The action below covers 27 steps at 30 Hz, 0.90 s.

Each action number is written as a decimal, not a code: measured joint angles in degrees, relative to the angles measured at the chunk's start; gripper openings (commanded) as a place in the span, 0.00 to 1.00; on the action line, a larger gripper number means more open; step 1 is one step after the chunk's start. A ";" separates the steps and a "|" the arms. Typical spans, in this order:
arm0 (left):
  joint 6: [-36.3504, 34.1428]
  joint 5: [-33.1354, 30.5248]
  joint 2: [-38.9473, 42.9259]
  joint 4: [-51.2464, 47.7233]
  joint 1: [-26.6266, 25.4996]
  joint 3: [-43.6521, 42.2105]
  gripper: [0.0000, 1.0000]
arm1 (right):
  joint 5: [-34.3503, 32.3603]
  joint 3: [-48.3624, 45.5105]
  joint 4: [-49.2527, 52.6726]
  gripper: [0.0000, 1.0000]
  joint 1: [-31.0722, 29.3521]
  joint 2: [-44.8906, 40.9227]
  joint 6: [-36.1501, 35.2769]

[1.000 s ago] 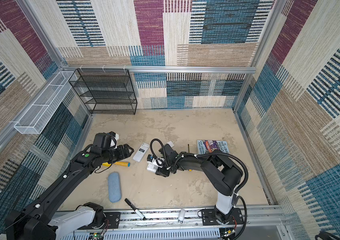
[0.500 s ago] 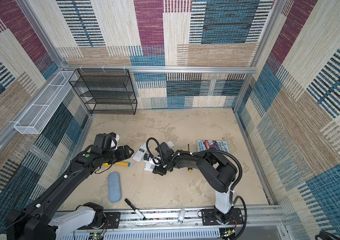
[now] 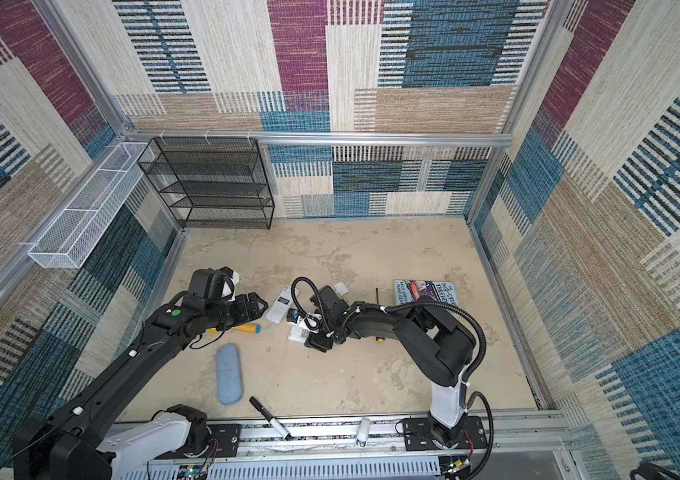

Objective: Unload the batteries from the remote control
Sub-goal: 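Lower the white display remote onto the table and release both grippers, then move the right gripper to the black-and-yellow screwdriver and grasp its handle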

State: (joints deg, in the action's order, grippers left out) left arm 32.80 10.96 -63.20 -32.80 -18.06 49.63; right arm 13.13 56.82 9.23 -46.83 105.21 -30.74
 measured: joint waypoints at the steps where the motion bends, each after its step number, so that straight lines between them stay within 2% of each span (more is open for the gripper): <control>1: 0.00 0.00 0.02 0.00 0.00 -0.02 0.82 | -0.33 -0.57 0.00 0.70 0.02 -0.52 -0.20; 10: 0.00 0.72 0.20 0.48 0.00 -0.39 0.82 | -4.98 -5.77 2.80 0.72 0.02 -7.87 -1.42; 13: 0.02 1.33 0.09 0.59 0.00 -0.39 0.82 | -4.74 -6.78 3.15 0.73 0.09 -13.25 -0.52; 14: 0.02 1.44 0.04 0.68 0.02 -0.42 0.82 | -4.76 -7.15 2.38 0.76 0.13 -15.47 0.57; 17: 0.02 1.51 -0.11 1.05 0.04 -0.46 0.82 | -6.10 -7.74 -0.17 0.79 0.79 -20.33 6.16; 23: 0.02 2.95 -0.22 1.64 0.04 -0.81 0.82 | -15.06 -7.34 -0.13 0.80 6.10 -25.00 24.17; 27: 0.00 4.44 -0.92 2.19 0.04 -0.83 0.82 | -20.90 -11.65 1.03 0.72 9.09 -30.93 37.22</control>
State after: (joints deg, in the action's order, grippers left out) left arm 32.80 15.40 -64.12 -30.61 -18.02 48.80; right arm -7.77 45.17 10.26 -37.74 74.28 6.48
